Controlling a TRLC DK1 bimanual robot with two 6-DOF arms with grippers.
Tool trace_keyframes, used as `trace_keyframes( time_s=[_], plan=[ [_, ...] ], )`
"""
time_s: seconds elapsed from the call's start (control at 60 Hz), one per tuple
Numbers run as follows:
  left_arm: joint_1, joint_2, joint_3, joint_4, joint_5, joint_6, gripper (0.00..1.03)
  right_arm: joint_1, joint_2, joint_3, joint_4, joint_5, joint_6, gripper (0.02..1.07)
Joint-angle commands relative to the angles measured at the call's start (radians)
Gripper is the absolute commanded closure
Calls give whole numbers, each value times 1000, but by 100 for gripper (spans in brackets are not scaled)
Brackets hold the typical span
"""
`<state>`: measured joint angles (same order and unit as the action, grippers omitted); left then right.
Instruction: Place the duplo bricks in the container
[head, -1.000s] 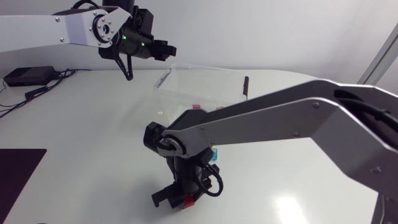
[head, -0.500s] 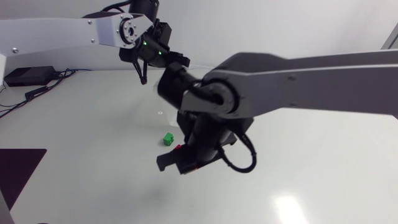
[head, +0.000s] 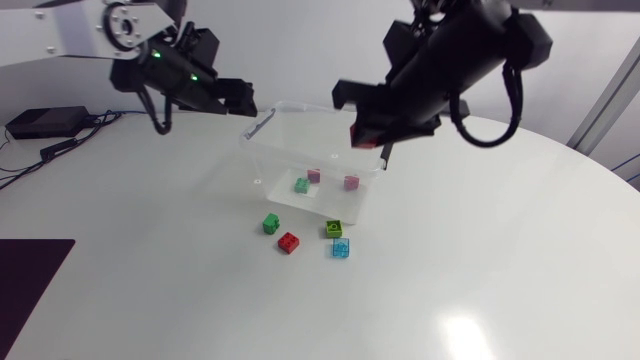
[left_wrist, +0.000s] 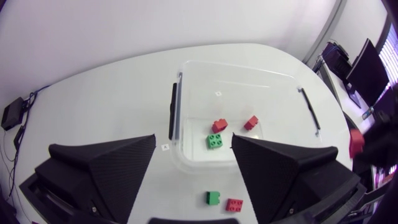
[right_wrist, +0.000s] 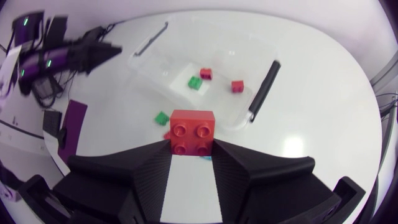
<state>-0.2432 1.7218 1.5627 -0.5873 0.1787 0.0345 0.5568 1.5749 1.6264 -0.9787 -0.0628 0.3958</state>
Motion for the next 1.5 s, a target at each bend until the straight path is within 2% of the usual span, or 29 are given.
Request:
trace_keyframes(
  time_s=[0.0,0.25,0.383,0.433,0.483,0.5,0.517,0.55,0.617,0.7,0.85,0.967,1.05,1.15,1.267,1.483],
  plan=[
    [-18,-123,-158,17,8,33,16,-49,89,66,31,3,-21,70],
    [-21,-277,-452,84,10,27,17,-115,297,190,147,6,-23,70],
    [-68,-272,-601,190,10,24,19,-123,390,228,212,32,-46,68],
    [-90,-245,-622,211,8,25,19,-120,410,237,222,32,-51,60],
    [-111,-203,-627,218,8,25,19,-113,422,248,225,35,-52,37],
    [-119,-186,-625,219,10,25,19,-112,427,253,225,38,-54,23],
    [-125,-176,-624,224,8,25,19,-110,428,256,222,40,-54,14],
    [-134,-151,-624,251,8,25,19,-110,428,260,216,38,-55,6],
    [-142,-99,-618,305,4,28,19,-107,405,257,201,38,-55,6],
    [-148,-21,-584,319,-7,31,23,-98,329,201,192,37,-68,6],
    [-148,76,-553,379,-21,39,31,-34,109,0,192,35,-84,6],
    [-148,122,-538,422,-21,38,32,51,-59,-191,193,37,-75,7],
    [-148,156,-527,449,-24,35,39,114,-139,-319,201,55,-48,7],
    [-150,186,-517,468,-31,33,50,175,-168,-450,227,86,0,7],
    [-162,203,-518,488,-44,35,76,195,-154,-553,287,87,40,7],
    [-160,136,-569,512,-48,50,83,233,-16,-593,351,123,60,7]
  ],
)
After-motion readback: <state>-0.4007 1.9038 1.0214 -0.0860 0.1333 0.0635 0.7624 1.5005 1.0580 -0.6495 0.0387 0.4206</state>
